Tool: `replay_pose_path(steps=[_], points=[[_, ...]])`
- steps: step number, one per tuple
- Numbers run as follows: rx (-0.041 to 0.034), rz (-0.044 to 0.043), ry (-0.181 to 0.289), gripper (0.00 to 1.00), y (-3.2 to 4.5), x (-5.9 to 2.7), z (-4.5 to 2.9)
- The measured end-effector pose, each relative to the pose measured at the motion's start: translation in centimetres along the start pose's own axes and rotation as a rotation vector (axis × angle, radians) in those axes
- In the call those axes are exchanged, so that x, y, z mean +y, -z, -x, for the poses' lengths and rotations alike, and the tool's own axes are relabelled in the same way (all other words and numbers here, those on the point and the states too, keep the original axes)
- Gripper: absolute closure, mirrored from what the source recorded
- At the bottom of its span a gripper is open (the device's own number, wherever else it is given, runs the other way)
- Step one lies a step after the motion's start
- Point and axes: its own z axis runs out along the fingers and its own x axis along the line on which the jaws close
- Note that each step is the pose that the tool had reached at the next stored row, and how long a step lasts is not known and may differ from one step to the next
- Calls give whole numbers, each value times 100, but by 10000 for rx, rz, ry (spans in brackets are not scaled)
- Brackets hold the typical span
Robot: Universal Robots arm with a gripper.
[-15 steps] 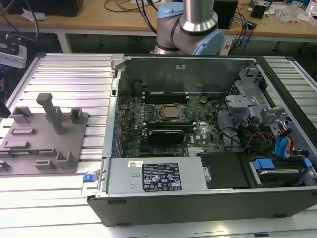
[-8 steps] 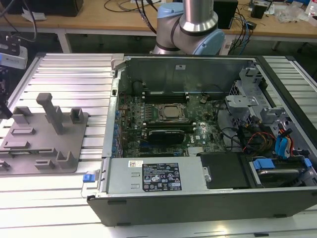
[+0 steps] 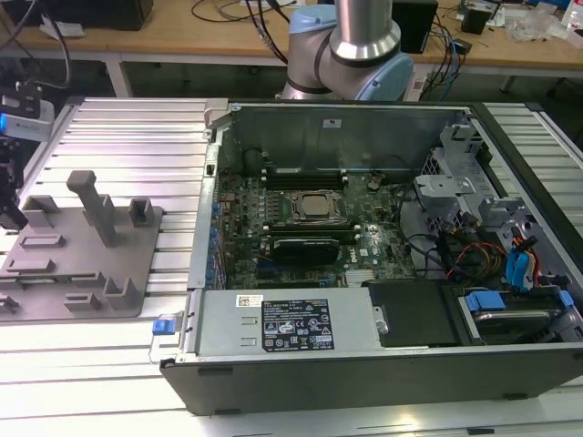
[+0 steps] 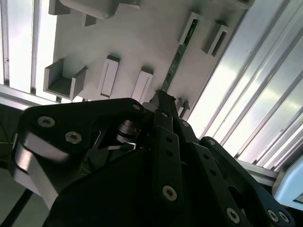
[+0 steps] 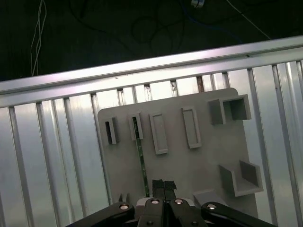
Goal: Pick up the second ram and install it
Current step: 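Pick up the second ram and move it above second insertion slot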
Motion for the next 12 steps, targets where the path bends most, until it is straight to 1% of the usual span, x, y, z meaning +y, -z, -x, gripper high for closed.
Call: replay_pose_path(steps=[5, 6, 9, 12], points=[[-7, -3, -22, 92, -73, -12, -66], [-12, -7, -22, 92, -99, -13, -77], [-11, -7, -5, 92, -144, -7, -90], [-7, 0, 115, 92, -202, -7, -100]])
